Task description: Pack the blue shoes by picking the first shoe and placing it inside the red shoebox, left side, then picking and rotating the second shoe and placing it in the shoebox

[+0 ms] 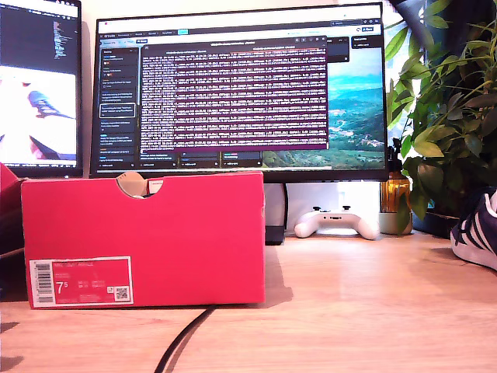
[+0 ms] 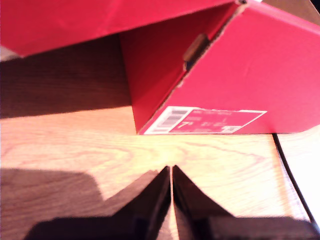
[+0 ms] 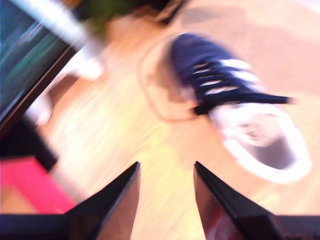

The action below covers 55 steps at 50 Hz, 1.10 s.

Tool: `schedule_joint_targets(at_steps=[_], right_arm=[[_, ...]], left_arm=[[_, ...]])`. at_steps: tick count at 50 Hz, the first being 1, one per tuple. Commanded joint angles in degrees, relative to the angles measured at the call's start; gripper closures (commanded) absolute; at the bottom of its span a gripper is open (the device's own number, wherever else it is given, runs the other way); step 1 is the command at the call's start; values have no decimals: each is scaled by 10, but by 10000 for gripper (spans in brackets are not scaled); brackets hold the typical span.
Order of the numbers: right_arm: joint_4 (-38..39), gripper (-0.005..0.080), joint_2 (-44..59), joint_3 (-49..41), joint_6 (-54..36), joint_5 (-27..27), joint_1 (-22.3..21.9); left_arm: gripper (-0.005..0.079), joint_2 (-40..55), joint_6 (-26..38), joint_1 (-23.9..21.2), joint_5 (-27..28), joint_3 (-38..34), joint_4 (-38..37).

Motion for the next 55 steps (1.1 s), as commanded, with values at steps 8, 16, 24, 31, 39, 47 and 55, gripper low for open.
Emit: schedule_joint_targets(at_steps=[8,16,24,31,39,47,55], right_arm=[[1,449,-48,-100,110,2,-12],[1,450,-75,-159,147,-5,-12],[1,450,-75,-171,150,-24,-12],[1,450,-75,-174,168,-18,-12],[1,450,-75,-205,194,-22,-17],[1,450,-75,-252,210,-43,-32],[1,367,-75,-284,228,-44,-35]], left_arm=[[764,2,3,-1,0,-17,3],[764,2,3,-1,0,-17,3],[764,2,3,-1,0,-17,3],[764,2,3,-1,0,-17,3],[764,2,3,-1,0,-17,3],[764,2,3,-1,0,-17,3],[764,2,3,-1,0,-17,3]])
